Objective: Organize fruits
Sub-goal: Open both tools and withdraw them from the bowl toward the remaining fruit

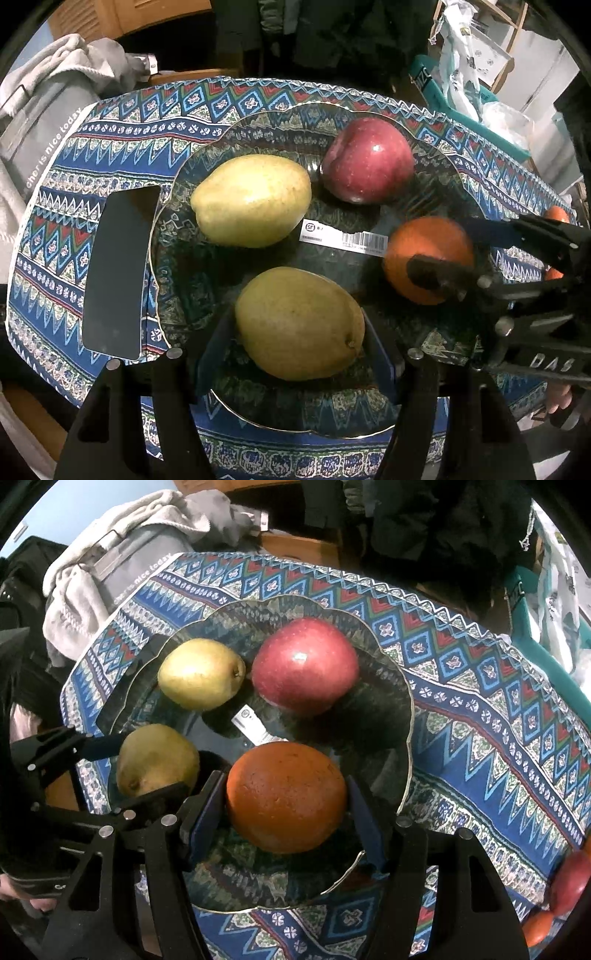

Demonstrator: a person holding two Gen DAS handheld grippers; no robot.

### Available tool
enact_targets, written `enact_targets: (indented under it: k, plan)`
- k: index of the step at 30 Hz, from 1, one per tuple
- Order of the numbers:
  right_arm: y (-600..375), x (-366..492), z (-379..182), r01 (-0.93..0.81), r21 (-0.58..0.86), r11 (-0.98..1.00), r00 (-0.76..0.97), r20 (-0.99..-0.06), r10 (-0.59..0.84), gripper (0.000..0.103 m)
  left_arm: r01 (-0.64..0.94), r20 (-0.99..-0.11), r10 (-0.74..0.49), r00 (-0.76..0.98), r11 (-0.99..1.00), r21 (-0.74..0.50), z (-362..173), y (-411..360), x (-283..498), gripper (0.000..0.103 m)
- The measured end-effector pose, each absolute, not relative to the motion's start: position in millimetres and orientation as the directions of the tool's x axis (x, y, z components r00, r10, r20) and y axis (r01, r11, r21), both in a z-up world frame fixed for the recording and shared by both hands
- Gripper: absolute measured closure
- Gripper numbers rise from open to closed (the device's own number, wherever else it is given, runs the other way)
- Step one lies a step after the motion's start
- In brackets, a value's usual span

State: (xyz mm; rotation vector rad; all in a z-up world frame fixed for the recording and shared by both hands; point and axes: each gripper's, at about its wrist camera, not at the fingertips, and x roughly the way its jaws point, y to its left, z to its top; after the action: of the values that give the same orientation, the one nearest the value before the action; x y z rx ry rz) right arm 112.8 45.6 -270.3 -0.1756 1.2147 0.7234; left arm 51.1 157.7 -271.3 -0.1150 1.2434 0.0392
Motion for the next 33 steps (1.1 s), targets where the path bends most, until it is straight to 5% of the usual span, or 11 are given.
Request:
enact_targets:
  k: [11, 33]
  plan:
    - [20, 118, -217, -0.549, 0.270, 0.791, 0.261, -0.843, 0.469, 0.038, -0.064, -0.912, -0.009, 0.410, 0.997, -0.039, -232, 143, 45, 0.023]
    - [-73, 88, -139, -0.434, 0.115, 0.894, 0.477, -0.813, 0.335, 0.037, 0.047, -0.855, -0.161, 0.493, 0.986, -0.159, -177, 81, 45, 0.023]
